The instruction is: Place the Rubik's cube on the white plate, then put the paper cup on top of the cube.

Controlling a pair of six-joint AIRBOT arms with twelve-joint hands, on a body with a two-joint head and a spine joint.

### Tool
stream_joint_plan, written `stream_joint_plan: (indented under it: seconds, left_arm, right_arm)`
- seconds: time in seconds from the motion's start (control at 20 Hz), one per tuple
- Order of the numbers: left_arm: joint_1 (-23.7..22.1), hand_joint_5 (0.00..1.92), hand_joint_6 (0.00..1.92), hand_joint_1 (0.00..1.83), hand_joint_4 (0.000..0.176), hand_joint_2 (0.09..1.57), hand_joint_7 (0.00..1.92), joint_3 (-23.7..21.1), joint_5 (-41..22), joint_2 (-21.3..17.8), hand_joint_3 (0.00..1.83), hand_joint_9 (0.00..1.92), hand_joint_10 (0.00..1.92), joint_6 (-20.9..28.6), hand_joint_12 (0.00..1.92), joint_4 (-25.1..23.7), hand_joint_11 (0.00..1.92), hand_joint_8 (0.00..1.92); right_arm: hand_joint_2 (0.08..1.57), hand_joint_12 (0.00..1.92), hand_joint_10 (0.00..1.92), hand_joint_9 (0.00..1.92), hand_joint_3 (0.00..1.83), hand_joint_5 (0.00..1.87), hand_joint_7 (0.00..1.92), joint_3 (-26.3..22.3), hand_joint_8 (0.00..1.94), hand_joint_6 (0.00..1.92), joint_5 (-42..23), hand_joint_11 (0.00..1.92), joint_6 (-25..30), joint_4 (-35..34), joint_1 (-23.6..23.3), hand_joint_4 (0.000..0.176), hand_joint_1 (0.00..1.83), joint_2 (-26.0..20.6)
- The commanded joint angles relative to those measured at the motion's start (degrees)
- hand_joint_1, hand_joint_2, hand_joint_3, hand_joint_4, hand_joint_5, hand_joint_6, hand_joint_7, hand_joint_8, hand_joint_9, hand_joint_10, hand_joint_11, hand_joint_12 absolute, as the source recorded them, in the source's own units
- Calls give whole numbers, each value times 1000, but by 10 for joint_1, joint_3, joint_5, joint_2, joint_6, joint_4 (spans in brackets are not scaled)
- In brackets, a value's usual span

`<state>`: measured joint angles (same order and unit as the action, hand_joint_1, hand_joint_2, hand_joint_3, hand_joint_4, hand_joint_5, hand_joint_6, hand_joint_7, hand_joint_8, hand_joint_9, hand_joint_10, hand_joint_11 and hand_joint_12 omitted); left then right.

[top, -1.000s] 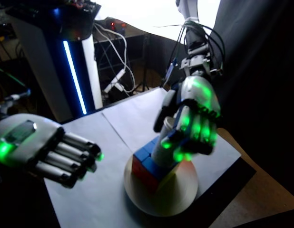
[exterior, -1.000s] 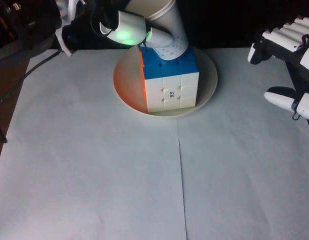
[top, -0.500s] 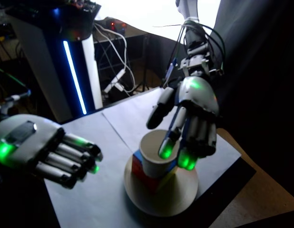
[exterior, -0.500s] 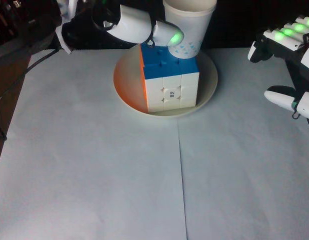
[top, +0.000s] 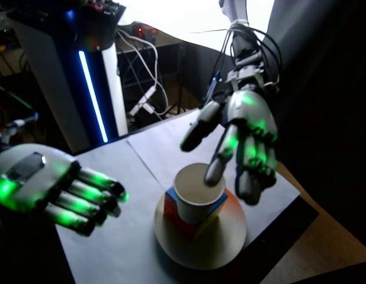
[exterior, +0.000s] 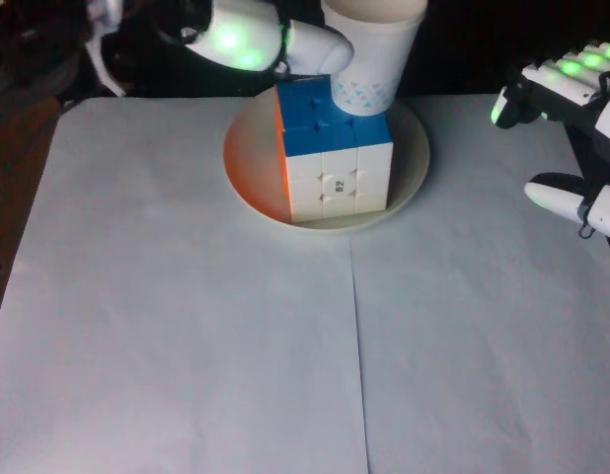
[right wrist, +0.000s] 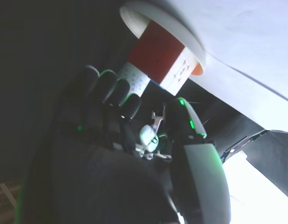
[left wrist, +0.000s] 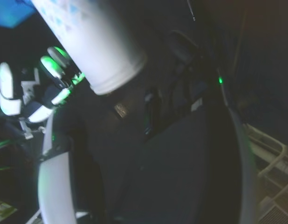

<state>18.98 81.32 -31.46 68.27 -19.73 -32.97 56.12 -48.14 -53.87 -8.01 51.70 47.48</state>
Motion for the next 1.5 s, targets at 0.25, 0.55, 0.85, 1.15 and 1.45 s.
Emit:
stream_joint_plan:
  seconds: [0.25, 0.55, 0.85, 1.15, 1.45]
  left_arm:
    - [29, 1, 0, 732, 176, 1086, 0, -72, -176, -99, 0, 2, 0, -94, 601, 126, 0, 0]
    - [104, 0, 0, 444, 161, 1190, 0, -131, -288, -184, 5, 0, 0, -182, 165, 242, 0, 0]
    - [177, 0, 0, 196, 150, 1267, 0, -181, -383, -245, 8, 0, 0, -244, 29, 308, 0, 0]
    - [250, 0, 0, 206, 147, 1346, 0, -222, -499, -291, 28, 0, 0, -287, 0, 366, 0, 0]
    - [334, 0, 0, 247, 176, 1446, 0, -248, -599, -316, 0, 0, 0, -306, 0, 417, 0, 0]
  right_arm:
    - [1357, 1910, 1498, 33, 3, 0, 84, -12, 1137, 1192, -87, 0, 2, -3, -4, 0, 800, -19]
    - [1347, 42, 0, 0, 0, 0, 0, -37, 0, 0, -155, 0, 2, 0, -4, 29, 226, -62]
    - [1339, 0, 0, 0, 10, 0, 0, -60, 0, 0, -224, 0, -28, 0, -4, 41, 138, -81]
    - [1358, 43, 0, 0, 3, 0, 0, -70, 0, 0, -292, 0, -29, 0, -4, 65, 7, -101]
    - [1330, 0, 0, 0, 0, 0, 0, -91, 0, 0, -366, 0, -62, -1, -4, 132, 277, -126]
